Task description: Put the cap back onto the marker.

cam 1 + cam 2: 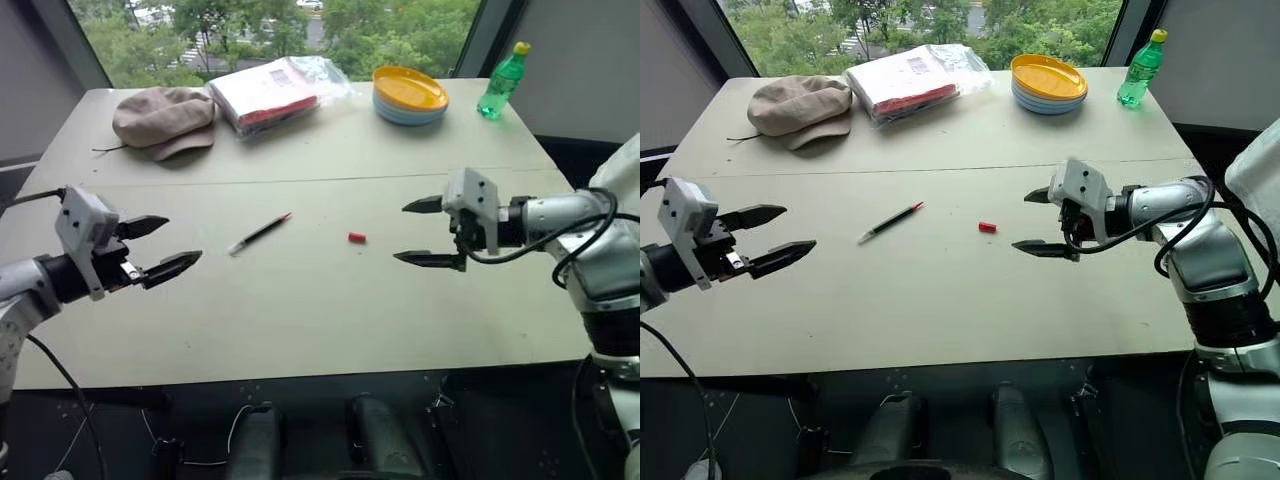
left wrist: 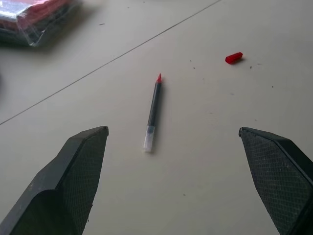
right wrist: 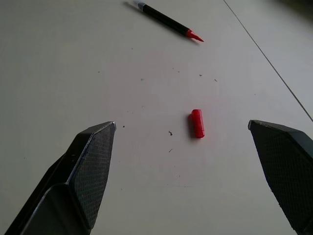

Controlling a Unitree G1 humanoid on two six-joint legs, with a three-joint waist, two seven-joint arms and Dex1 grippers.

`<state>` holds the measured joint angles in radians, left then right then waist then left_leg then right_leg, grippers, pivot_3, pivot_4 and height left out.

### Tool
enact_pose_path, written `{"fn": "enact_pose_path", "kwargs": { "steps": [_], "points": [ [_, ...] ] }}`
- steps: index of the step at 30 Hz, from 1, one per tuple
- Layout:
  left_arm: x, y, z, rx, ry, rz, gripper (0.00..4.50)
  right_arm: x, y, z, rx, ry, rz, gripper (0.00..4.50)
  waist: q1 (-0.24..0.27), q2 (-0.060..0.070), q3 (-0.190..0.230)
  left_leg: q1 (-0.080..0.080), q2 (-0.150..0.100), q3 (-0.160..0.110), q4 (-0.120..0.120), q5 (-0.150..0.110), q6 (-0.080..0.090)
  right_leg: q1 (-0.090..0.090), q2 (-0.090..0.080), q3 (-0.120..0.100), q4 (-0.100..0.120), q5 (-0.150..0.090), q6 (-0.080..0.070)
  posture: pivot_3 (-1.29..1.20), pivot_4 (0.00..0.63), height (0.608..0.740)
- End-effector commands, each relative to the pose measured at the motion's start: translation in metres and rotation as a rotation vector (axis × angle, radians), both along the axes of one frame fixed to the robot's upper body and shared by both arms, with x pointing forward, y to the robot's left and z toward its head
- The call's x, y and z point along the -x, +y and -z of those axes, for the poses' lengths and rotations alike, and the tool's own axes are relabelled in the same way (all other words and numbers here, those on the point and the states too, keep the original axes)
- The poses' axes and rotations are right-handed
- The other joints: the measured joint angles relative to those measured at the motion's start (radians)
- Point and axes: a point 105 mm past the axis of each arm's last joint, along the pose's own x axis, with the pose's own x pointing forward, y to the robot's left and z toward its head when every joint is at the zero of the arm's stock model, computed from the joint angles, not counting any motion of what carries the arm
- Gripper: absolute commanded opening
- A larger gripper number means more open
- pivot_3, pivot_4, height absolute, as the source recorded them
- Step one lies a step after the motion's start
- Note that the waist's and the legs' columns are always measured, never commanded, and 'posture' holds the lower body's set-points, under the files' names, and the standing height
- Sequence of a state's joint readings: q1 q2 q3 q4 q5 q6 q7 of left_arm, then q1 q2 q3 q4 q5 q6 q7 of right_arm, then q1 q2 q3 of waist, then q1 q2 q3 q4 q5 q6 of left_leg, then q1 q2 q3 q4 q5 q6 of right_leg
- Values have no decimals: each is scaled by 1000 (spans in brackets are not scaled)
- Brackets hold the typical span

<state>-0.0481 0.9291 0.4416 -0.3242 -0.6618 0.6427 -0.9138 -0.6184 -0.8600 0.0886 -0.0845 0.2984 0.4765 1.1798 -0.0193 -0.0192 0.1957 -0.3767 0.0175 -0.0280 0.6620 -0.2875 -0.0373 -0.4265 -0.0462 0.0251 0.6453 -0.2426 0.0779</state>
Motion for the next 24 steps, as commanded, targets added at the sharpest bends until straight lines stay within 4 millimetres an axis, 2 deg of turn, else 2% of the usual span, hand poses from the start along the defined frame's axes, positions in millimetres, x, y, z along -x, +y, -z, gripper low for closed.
{"fn": "enact_pose_path", "kwargs": {
  "steps": [1,6,24],
  "points": [
    [2,-3,-7,-24,-29,24,4486,-1,-1,-15,-20,-48,-1,4500,1,0,0,0,0,0,0,0,0,0,0,0,0,0,0,0,150,740],
    [-1,-5,-13,3,-47,20,4486,-4,-2,-13,-27,-47,1,4500,5,0,0,0,0,0,0,0,0,0,0,0,0,0,0,0,150,740],
    [1,-8,-9,18,-50,-12,4486,-1,6,-7,-43,-34,-26,4500,2,0,0,0,0,0,0,0,0,0,0,0,0,0,0,0,150,740]
  ]
}}
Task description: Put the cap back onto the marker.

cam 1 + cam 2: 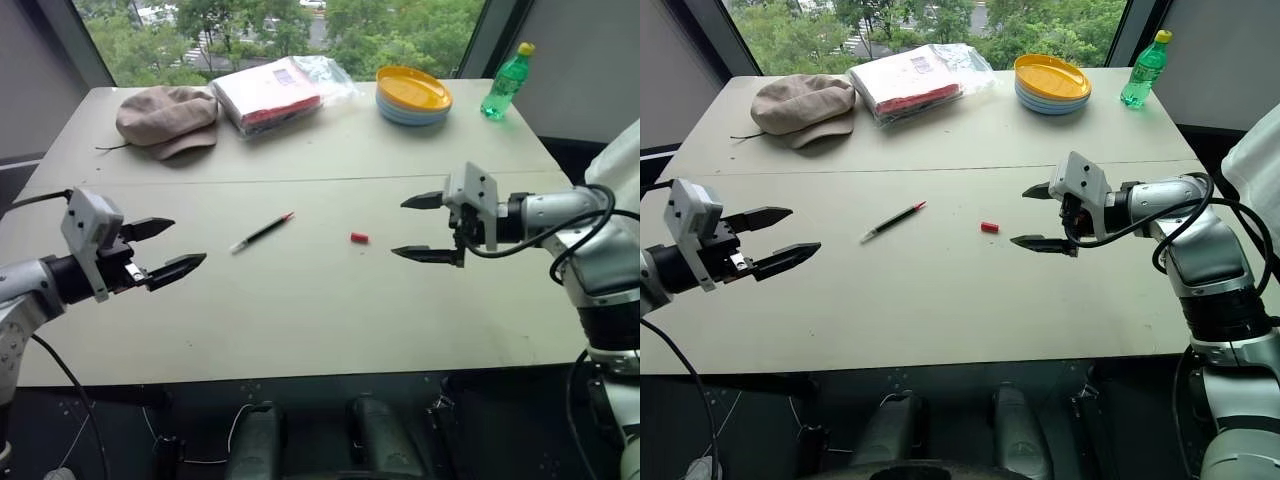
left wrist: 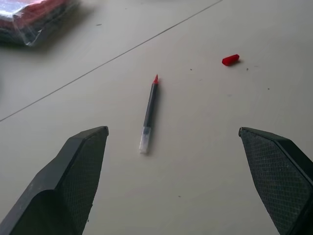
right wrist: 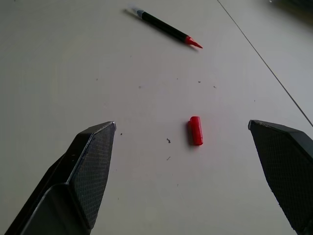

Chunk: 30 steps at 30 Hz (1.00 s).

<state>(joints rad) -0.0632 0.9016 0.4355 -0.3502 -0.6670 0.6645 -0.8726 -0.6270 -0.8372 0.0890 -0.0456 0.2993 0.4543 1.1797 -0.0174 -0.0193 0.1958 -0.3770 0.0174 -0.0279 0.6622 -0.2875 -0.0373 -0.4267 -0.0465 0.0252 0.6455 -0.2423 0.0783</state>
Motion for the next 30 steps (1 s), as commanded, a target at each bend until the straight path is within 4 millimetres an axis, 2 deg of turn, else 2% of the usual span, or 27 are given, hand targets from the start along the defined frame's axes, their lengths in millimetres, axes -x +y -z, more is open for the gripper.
{"fn": "enact_pose_path", "kwargs": {
  "steps": [1,8,14,22,26,30],
  "points": [
    [4,-3,-7,-2,-34,2,4486,3,7,-8,-16,-38,-26,4500,-1,0,0,0,0,0,0,0,0,0,0,0,0,0,0,0,150,740],
    [3,-5,-2,5,-35,-11,4486,5,14,-9,-28,-39,-29,4500,0,0,0,0,0,0,0,0,0,0,0,0,0,0,0,0,150,740],
    [-10,-13,8,77,-39,-30,4486,5,16,-7,-51,-31,-9,4500,4,0,0,0,0,0,0,0,0,0,0,0,0,1,1,0,150,740],
    [-64,-34,30,116,-42,1,4486,9,21,4,-80,-38,40,4500,6,-1,0,0,-1,-1,2,0,0,1,0,-1,1,2,2,0,150,740],
    [-95,-30,47,28,-36,-22,4486,13,21,6,-112,-58,94,4500,2,-1,0,0,-1,0,1,0,0,1,0,0,1,2,3,0,150,740],
    [-115,-25,61,-81,-41,-35,4486,17,19,10,-121,-60,128,4500,1,-1,0,0,-1,-1,1,0,0,0,1,0,1,2,3,0,150,740]
  ]
}}
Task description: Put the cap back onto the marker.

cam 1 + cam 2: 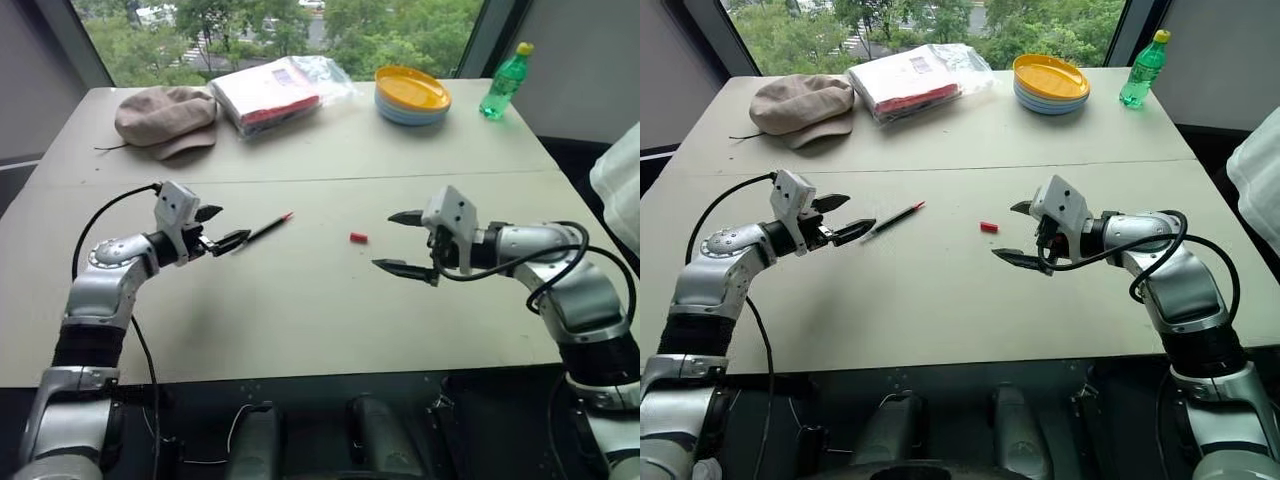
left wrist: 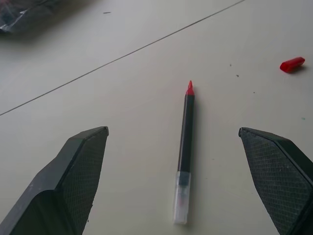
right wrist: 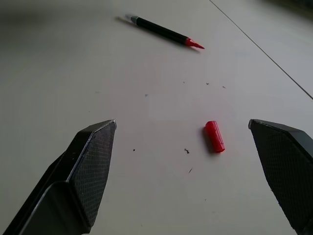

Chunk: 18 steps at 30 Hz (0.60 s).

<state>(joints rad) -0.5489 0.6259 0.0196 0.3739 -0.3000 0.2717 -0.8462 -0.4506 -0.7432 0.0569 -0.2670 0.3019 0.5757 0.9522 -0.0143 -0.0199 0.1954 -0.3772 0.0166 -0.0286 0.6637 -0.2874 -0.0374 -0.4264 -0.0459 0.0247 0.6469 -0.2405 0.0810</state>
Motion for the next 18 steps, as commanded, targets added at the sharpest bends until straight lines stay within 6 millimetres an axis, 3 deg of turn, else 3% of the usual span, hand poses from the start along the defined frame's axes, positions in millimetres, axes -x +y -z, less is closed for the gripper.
{"fn": "enact_pose_path", "kwargs": {
  "steps": [1,7,13,18],
  "points": [
    [-14,6,4,-92,-33,0,4486,6,1,-13,-32,-59,20,4500,-1,0,0,0,0,0,0,0,0,0,0,0,0,0,0,0,150,740],
    [-31,-15,12,-131,-36,89,4486,15,-4,-8,-45,-60,81,4500,4,0,0,-3,0,-1,2,0,0,0,-1,-1,-1,0,0,0,150,740],
    [-30,-32,14,-134,-48,167,4486,20,-5,-5,-46,-60,110,4500,-2,0,0,-3,0,-1,2,0,0,-1,-1,-1,0,0,1,0,150,740],
    [-27,-35,23,-161,-36,190,4486,20,-7,-5,-46,-61,120,4500,0,0,0,-3,0,-1,2,0,0,-1,0,-1,0,0,1,0,150,740]
  ]
}}
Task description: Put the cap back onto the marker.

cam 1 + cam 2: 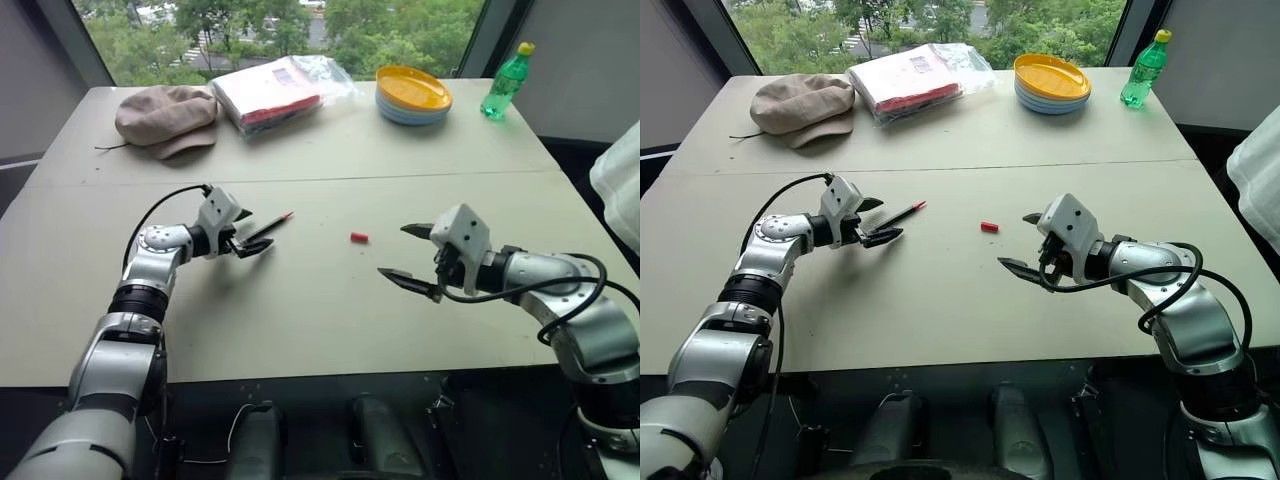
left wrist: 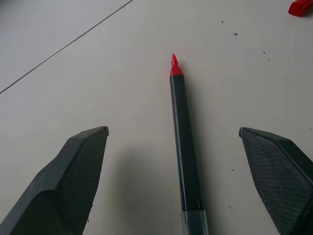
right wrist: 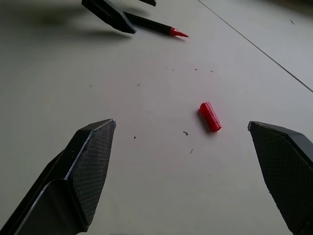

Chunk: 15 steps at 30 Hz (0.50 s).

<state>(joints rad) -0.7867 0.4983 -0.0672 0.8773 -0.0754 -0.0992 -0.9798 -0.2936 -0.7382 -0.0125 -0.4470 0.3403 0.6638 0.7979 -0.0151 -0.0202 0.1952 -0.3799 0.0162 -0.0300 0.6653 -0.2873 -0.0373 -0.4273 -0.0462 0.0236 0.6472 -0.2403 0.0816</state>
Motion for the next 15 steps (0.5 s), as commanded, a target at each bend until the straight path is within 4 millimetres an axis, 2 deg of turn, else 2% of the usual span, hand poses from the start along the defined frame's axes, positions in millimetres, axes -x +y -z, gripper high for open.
{"fn": "enact_pose_path", "kwargs": {
  "steps": [1,10,13,15],
  "points": [
    [-1,-2,-3,-15,-20,14,4486,2,-1,-13,-2,-56,-4,4500,2,0,0,0,0,0,0,0,0,0,0,0,0,0,0,0,150,740],
    [3,-3,22,-22,121,3,4486,-2,-1,-18,11,-72,-7,4500,3,0,0,1,0,0,0,0,0,1,0,0,0,0,0,0,150,740],
    [4,-3,27,-21,155,-1,3605,-1,-1,-19,14,-74,-9,4500,5,0,0,2,0,0,0,0,0,2,0,0,0,0,0,0,150,740],
    [4,-3,30,-29,173,-1,2658,-1,-2,-19,19,-75,-8,4500,5,0,-1,3,0,0,0,0,0,4,0,0,0,0,0,0,150,740]
  ]
}}
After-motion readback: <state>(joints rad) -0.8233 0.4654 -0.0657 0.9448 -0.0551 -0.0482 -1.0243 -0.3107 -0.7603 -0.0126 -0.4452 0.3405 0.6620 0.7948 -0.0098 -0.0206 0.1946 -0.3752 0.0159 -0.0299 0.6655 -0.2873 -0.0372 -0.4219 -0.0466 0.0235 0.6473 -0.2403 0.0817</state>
